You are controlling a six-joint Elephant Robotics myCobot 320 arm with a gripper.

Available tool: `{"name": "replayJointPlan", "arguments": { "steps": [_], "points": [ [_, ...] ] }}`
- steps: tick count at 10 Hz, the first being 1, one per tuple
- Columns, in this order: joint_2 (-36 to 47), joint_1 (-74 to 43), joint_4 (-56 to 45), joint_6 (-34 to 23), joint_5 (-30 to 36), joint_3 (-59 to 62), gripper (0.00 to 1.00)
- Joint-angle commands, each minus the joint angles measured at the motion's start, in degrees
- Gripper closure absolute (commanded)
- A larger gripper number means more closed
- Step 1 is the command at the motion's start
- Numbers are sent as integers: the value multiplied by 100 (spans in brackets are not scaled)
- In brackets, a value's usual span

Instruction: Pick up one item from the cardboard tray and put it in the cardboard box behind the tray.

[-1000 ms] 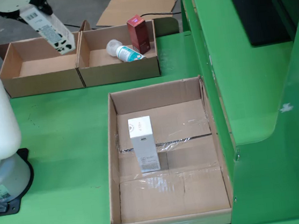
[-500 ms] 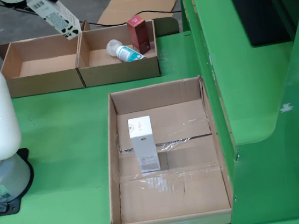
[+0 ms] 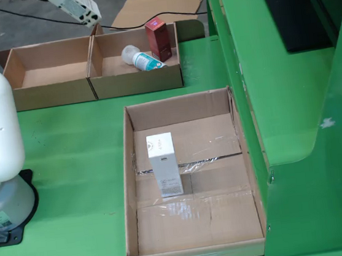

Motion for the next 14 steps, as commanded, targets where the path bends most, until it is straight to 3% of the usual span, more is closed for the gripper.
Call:
{"name": "replayJointPlan", "arguments": {
  "steps": [1,4,5,14],
  "points": [
    [-245,-2,852,-124,-25,131,100],
    [-482,-58,1046,-557,265,131,100],
    [-568,100,1265,-1105,248,131,100],
    [-243,314,584,-691,605,131,100]
  ]
}}
